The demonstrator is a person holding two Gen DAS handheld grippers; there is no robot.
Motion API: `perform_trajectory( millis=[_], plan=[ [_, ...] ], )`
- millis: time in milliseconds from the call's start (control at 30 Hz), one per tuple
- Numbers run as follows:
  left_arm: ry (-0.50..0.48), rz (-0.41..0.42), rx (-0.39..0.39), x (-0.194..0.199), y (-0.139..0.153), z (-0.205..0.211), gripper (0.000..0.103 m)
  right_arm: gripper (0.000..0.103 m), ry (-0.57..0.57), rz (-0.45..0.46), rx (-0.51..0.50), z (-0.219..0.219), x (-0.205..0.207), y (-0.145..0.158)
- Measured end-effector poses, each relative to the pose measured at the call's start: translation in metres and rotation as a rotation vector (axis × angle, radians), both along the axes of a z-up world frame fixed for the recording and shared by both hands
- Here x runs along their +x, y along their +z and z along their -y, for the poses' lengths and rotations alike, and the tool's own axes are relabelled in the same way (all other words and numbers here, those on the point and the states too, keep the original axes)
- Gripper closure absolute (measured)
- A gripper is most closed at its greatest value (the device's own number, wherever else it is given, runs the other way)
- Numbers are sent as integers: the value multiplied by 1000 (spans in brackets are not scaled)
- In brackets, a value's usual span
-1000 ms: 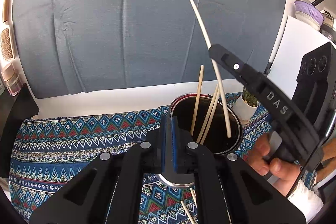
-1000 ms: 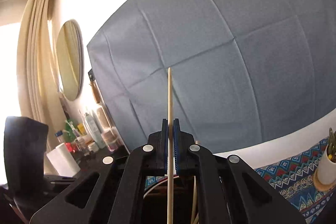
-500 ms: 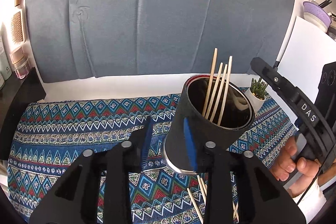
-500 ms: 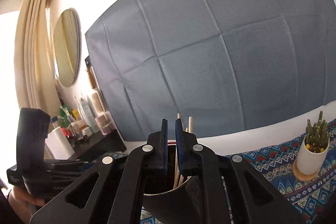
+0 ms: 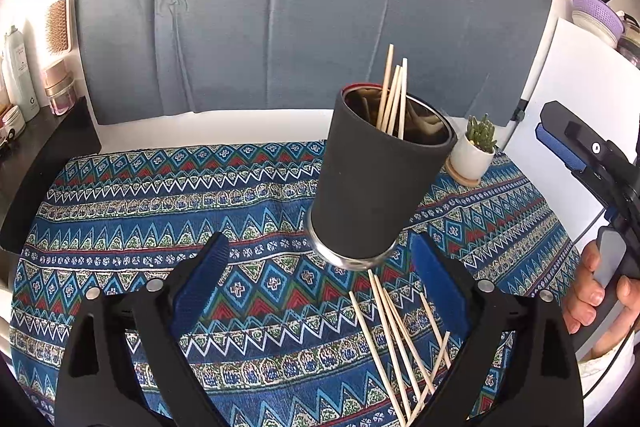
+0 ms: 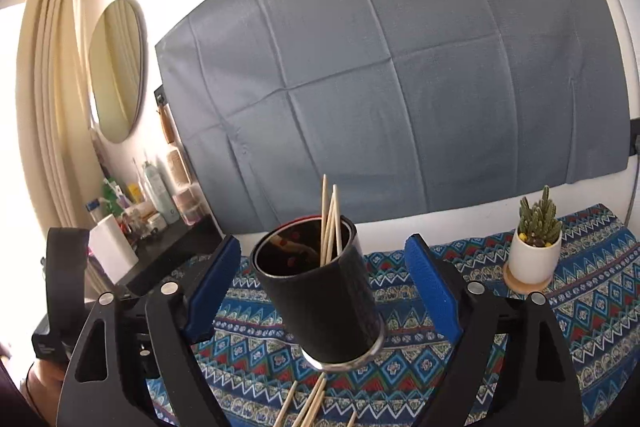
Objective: Organize utensils
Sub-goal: 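Move both tools down toward the wooden sticks lying on the cloth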
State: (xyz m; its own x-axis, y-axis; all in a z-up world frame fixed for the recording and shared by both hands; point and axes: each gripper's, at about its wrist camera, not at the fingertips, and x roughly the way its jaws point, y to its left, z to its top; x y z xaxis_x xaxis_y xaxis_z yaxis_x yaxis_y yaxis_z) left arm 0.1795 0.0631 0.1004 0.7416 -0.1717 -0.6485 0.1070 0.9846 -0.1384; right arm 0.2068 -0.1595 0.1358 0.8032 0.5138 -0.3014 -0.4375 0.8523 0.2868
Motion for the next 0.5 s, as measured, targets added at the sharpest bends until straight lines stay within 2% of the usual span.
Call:
perform_trajectory(
  millis=[233, 500],
  plan=[
    [-35, -38, 37, -21, -24, 25, 6, 14, -27, -97, -84, 9, -22, -19],
    [-62, -108, 63, -29, -63, 38, 6, 12, -57, -254, -182, 21, -40, -64]
  ],
)
